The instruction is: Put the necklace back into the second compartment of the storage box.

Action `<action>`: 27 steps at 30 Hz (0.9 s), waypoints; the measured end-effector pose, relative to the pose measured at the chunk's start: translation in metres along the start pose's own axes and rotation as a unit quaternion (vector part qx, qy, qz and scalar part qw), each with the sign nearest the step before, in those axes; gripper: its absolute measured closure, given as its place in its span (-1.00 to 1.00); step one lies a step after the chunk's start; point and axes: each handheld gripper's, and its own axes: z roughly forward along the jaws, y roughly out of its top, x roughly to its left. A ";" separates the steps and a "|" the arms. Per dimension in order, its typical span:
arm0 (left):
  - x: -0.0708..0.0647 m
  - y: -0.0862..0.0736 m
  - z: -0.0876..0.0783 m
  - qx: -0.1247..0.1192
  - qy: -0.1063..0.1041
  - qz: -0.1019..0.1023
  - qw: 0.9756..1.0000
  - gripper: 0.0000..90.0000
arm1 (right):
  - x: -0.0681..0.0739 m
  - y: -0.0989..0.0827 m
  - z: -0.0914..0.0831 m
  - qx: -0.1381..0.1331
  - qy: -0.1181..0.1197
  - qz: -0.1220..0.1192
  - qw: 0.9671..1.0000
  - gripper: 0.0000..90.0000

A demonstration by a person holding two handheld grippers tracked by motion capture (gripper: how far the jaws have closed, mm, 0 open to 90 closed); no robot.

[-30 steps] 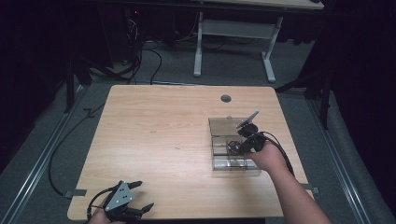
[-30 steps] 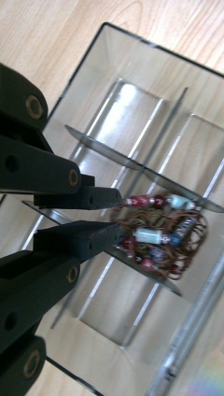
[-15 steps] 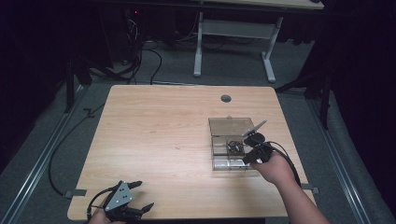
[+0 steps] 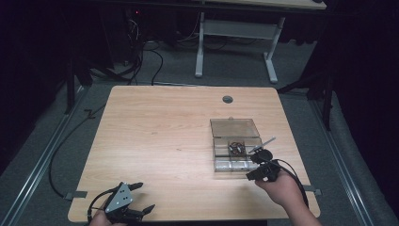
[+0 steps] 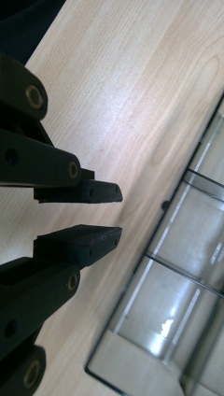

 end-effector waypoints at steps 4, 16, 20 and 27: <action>0.000 0.000 0.000 0.000 0.001 -0.001 1.000 -0.66 | 0.003 -0.009 0.006 -0.016 -0.003 0.004 1.000 0.63; 0.001 -0.001 -0.001 -0.007 0.001 -0.009 1.000 -0.66 | 0.014 -0.030 0.019 -0.122 -0.004 -0.002 0.993 0.39; 0.002 0.000 -0.001 -0.006 0.000 -0.011 1.000 -0.66 | 0.017 -0.035 0.025 -0.149 -0.004 -0.007 0.989 0.36; 0.003 -0.001 -0.001 -0.011 0.002 -0.020 1.000 -0.66 | 0.021 -0.050 0.041 -0.221 0.004 -0.017 0.975 0.34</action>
